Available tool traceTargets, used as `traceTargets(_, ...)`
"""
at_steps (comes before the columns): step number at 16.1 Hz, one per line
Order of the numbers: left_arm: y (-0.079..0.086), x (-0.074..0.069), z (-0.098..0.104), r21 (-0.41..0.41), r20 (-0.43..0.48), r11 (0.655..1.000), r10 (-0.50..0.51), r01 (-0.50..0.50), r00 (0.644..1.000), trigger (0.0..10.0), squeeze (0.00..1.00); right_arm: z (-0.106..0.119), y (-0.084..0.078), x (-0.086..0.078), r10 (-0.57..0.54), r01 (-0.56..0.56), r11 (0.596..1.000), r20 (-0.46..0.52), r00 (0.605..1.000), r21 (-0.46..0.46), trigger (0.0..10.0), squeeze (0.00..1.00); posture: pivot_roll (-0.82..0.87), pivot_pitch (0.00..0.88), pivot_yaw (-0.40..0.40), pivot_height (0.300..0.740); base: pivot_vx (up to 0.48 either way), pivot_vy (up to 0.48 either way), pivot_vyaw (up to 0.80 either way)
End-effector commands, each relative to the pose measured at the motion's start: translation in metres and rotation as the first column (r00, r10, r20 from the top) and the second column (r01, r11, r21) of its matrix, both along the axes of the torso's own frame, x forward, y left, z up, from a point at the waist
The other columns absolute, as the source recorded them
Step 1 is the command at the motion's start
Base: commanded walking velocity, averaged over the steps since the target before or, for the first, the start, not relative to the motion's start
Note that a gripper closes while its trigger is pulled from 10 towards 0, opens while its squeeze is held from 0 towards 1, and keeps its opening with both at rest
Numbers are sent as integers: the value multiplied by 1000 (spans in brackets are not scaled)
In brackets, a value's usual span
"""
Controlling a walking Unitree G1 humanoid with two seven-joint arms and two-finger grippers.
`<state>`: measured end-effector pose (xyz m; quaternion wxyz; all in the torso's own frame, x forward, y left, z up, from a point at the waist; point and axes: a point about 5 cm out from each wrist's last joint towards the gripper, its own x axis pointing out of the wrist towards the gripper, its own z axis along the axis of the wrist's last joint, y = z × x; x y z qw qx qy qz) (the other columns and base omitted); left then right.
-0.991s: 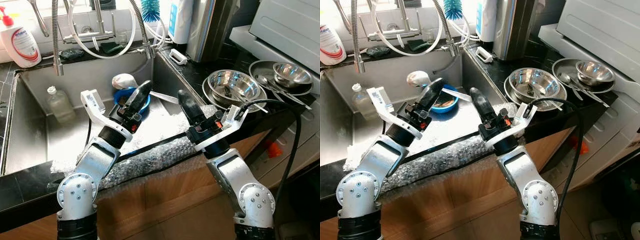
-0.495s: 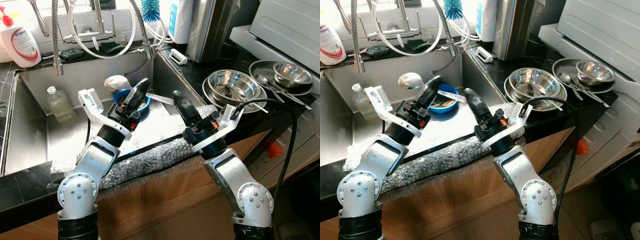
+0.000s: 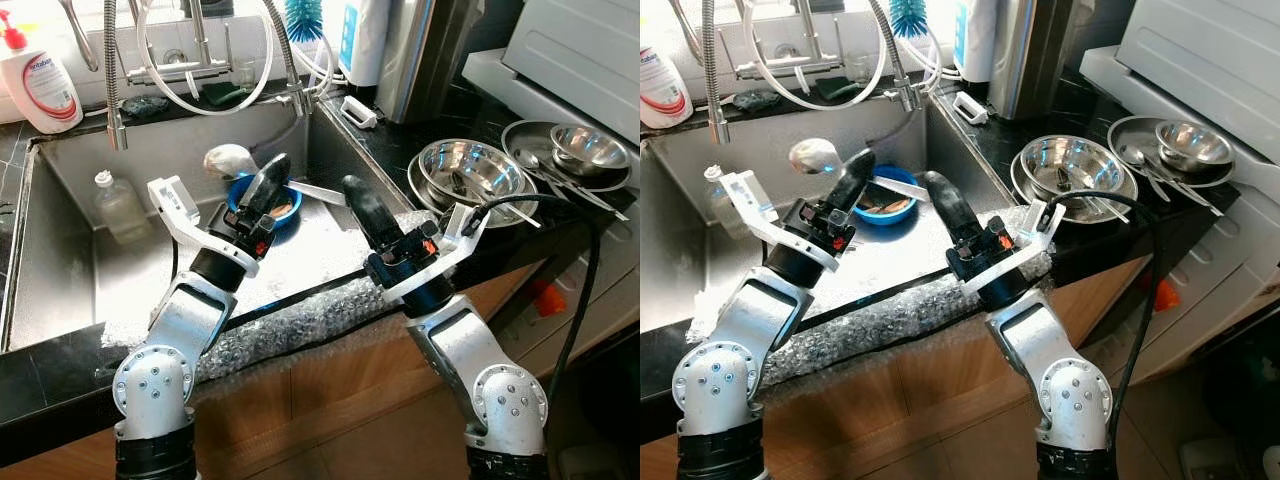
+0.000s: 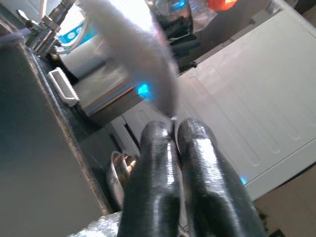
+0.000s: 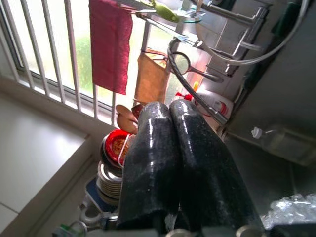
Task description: Kitchen organization
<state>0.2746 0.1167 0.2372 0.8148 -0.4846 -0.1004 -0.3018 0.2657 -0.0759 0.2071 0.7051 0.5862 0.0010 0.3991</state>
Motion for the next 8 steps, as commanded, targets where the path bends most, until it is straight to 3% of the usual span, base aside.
traceTargets(1,1,0,4,-2,12,1000,16,-16,1000,0,0,-15,17,-19,48,-45,997,-56,997,60,10000,0,20,82,-39,740,0,0,0)
traceTargets(2,2,1,5,-6,12,1000,21,-21,1000,0,0,-15,17,-19,48,-45,997,-56,997,61,10000,0,22,81,-39,740,0,0,0)
traceTargets(3,4,1,5,-20,11,999,29,-29,1000,0,0,-15,17,-19,48,-45,997,-55,997,62,10000,239,22,81,-39,740,0,0,0)
traceTargets(4,9,3,7,-41,9,998,54,-54,998,0,0,-15,17,-19,47,-44,997,-54,997,59,10000,1000,24,80,-39,740,0,0,0)
traceTargets(8,23,8,10,-126,-5,985,116,-116,993,0,0,-17,18,-19,45,-42,998,-58,997,55,10000,1000,21,75,-40,740,0,0,0)
